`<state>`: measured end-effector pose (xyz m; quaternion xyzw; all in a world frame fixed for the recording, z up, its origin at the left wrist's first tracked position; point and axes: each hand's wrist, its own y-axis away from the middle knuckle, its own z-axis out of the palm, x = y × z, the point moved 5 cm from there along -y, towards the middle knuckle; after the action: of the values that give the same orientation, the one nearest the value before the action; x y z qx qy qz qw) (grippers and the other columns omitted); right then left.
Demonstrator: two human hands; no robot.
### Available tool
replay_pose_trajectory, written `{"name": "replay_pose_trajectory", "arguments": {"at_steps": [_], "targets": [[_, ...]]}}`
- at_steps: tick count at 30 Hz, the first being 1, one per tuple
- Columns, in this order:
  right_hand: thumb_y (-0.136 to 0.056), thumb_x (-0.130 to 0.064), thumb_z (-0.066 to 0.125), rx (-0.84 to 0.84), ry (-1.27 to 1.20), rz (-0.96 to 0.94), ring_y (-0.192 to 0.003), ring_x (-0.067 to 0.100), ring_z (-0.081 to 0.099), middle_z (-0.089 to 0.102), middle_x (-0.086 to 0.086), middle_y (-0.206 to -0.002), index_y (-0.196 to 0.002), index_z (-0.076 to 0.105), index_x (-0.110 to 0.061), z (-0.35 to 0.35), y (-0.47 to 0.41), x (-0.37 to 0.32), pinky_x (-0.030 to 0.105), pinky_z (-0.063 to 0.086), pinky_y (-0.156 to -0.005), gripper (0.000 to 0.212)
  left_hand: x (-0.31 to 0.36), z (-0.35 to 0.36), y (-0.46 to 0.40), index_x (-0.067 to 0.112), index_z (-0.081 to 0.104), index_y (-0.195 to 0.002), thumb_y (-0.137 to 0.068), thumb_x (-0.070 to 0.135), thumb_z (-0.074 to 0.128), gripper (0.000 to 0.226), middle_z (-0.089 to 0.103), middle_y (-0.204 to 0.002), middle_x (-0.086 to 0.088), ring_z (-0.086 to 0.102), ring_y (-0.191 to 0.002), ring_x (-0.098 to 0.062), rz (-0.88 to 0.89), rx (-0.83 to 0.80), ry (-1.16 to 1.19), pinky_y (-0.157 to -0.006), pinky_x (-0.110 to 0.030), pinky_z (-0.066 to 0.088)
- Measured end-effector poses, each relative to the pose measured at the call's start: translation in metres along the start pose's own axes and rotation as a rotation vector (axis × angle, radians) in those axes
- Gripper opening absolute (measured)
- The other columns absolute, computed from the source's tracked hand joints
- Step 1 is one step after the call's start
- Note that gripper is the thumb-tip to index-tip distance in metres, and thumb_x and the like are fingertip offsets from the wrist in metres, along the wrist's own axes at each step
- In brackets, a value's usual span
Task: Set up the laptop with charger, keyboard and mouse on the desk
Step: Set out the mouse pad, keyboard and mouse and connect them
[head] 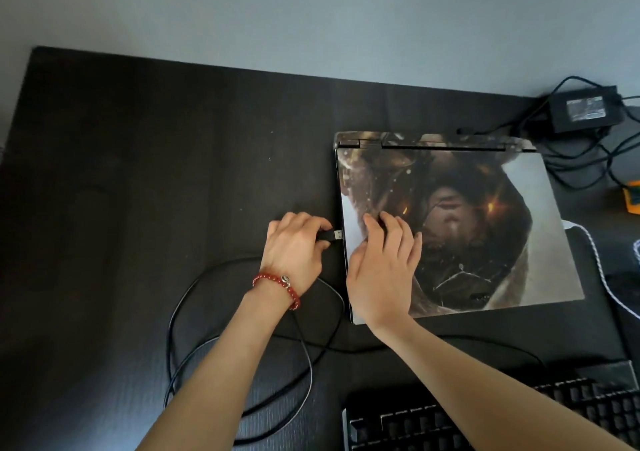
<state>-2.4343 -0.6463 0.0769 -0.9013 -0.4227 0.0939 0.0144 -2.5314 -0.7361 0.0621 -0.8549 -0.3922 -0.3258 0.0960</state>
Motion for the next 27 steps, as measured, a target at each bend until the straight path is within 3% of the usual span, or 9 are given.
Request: {"name": "replay_pose_trajectory", "arguments": {"at_steps": [3,9,15,27], "targets": [[-0.085,-0.017,0.041,-0.003,-0.005,0.003,-0.128,0.033,0.04,0.051,0.013,-0.13,-0.124,0.048,-0.014,-0.001,0.0,0.0,0.057,0.024,-0.11,0.04,0.006,0.001,0.003,0.012,0.047,-0.128,-0.089,0.014,0.05,0.038,0.057,-0.116,-0.009,0.052,-0.106,-0.028,-0.02,-0.052,-0.024,-0.094,-0.035,0.036],[-0.085,-0.02,0.036,-0.004,-0.006,0.014,-0.128,0.033,0.04,0.051,0.012,-0.13,-0.124,0.048,-0.015,-0.002,0.0,-0.001,0.057,0.024,-0.11,0.041,-0.001,-0.015,0.017,0.012,0.062,-0.109,-0.086,0.012,0.058,0.024,0.062,-0.108,-0.007,0.061,-0.095,-0.025,-0.077,0.096,0.119,-0.079,-0.038,0.052],[-0.085,-0.021,0.031,0.004,-0.003,0.016,-0.126,0.033,0.042,0.052,0.013,-0.129,-0.124,0.048,-0.014,-0.001,0.0,-0.001,0.058,0.026,-0.11,0.043,0.001,-0.005,0.013,0.013,0.064,-0.112,-0.087,0.011,0.057,0.027,0.061,-0.102,-0.01,0.055,-0.098,-0.027,-0.04,0.067,0.111,-0.089,-0.035,0.036],[-0.084,-0.021,0.032,0.026,0.003,0.008,-0.125,0.034,0.043,0.053,0.013,-0.127,-0.122,0.049,-0.014,-0.002,0.0,-0.001,0.058,0.027,-0.108,0.042,-0.001,-0.003,0.012,0.011,0.07,-0.098,-0.076,0.004,0.068,0.023,0.067,-0.089,-0.01,0.06,-0.085,-0.03,-0.016,0.161,0.091,-0.078,-0.033,0.036]]}}
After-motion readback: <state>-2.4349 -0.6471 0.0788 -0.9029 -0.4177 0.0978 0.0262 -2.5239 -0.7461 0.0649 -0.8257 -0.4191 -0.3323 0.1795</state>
